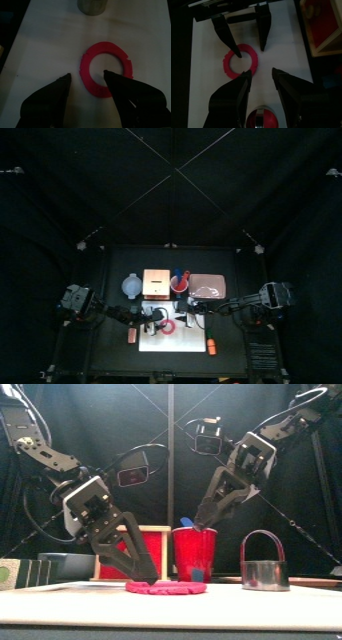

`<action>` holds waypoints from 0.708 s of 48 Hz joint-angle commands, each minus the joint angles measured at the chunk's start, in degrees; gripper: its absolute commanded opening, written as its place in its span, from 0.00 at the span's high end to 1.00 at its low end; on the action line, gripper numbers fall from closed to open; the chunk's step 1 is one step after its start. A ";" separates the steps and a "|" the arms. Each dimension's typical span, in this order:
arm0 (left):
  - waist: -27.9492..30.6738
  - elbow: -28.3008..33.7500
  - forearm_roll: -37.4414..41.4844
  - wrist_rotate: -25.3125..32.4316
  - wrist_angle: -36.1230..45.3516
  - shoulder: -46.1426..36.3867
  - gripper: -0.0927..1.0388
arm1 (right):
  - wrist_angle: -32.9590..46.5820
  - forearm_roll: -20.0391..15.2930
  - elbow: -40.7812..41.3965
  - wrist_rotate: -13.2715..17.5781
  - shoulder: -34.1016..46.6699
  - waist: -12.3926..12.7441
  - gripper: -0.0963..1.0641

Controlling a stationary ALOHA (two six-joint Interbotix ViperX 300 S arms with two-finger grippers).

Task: Get the cutter from the drawer then cut the dough then place the extra dough in the bowl
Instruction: Place the extra dough in the bowl

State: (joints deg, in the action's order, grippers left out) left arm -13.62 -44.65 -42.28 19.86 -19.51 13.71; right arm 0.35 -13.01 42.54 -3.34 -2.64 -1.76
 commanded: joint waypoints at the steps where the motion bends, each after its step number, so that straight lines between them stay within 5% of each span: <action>1: 0.26 0.88 0.00 -0.09 1.14 0.88 0.13 | 0.44 -0.09 -0.62 -0.09 -1.14 0.09 0.25; 13: 0.18 0.88 0.97 -0.09 3.16 1.41 0.18 | 0.35 -0.09 -0.70 -0.09 -1.14 0.00 0.26; 34: 0.18 0.97 3.96 -0.18 8.96 2.29 0.40 | 0.26 -0.18 -0.70 -0.09 -1.14 0.00 0.25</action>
State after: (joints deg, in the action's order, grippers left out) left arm -13.10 -43.07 -38.76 19.95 -13.10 15.38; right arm 0.35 -13.10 42.54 -3.25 -2.64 -1.76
